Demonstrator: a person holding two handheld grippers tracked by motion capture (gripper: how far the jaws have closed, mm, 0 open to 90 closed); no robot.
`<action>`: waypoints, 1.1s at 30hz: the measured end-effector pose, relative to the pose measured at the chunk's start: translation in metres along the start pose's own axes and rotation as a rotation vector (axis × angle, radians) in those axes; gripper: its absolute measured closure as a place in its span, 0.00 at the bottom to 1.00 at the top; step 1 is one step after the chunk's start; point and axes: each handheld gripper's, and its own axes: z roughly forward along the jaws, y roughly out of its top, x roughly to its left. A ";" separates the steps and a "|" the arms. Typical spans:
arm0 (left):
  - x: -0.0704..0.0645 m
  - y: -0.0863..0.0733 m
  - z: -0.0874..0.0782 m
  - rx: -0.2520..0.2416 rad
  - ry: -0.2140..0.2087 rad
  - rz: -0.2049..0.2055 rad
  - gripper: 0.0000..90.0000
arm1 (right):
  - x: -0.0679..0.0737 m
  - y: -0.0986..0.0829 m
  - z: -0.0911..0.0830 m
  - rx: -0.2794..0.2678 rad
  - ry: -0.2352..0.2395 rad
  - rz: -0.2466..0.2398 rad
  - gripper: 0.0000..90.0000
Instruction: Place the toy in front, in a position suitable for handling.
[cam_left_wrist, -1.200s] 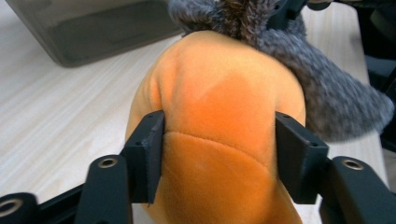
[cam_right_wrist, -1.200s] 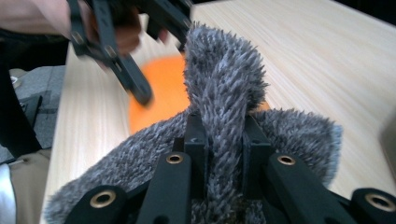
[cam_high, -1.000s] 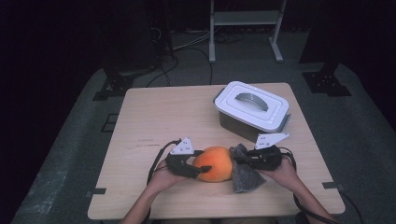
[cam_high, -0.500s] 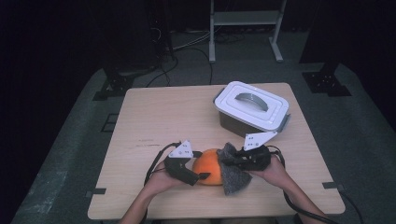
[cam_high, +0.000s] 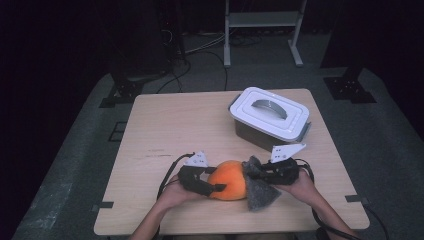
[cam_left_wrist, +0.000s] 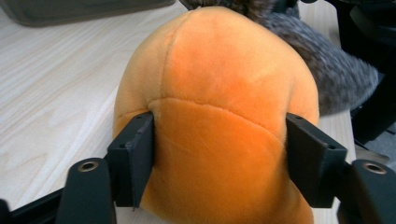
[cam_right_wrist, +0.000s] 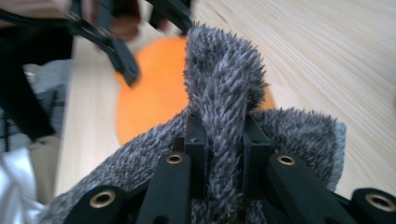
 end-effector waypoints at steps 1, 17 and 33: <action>-0.001 0.000 0.000 -0.006 0.008 -0.003 0.36 | -0.002 -0.002 -0.002 0.006 -0.011 0.009 0.85; -0.012 0.000 -0.001 -0.084 0.178 0.019 0.41 | 0.015 0.030 0.012 -0.045 0.000 -0.055 0.85; -0.016 0.004 -0.001 -0.072 0.075 0.056 0.33 | 0.022 0.034 -0.001 -0.028 -0.019 -0.075 0.85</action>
